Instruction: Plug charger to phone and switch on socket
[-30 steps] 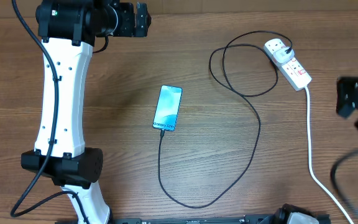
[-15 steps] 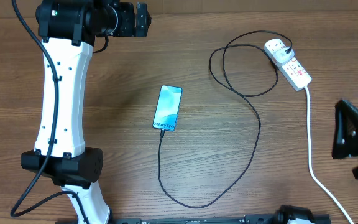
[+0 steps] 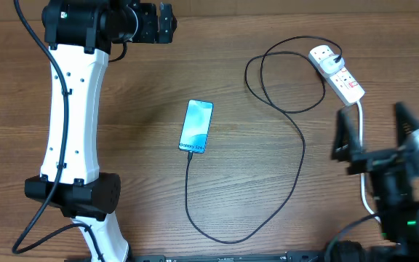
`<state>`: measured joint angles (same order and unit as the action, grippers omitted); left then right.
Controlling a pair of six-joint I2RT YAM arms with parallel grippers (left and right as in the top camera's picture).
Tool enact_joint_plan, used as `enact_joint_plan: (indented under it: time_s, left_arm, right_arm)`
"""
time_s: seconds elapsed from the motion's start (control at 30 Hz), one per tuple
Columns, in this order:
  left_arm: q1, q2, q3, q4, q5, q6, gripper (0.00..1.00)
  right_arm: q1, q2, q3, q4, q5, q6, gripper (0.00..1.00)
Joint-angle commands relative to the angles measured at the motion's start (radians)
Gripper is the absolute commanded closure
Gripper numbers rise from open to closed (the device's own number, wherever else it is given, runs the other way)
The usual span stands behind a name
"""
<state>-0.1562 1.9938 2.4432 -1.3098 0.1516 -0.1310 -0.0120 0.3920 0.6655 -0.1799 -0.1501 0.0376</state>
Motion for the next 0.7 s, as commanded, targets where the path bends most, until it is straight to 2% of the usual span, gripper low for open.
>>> enact_joint_plan:
  time_s: [0.0, 0.27, 0.67]
  left_arm:
    - [-0.001, 0.009, 0.001, 0.001, -0.006, 0.004, 0.0]
    - [-0.001, 0.009, 0.001, 0.001, -0.005, 0.004, 0.0]
    - [-0.001, 0.009, 0.001, 0.001, -0.006, 0.004, 0.0]
  right_arm:
    - [0.018, -0.126, -0.203, 0.104, -0.02, -0.006, 0.0]
    - [0.026, -0.35, -0.517, 0.154, -0.019, -0.006, 0.0]
    - [0.026, -0.39, -0.658, 0.115, -0.017, -0.005, 0.0]
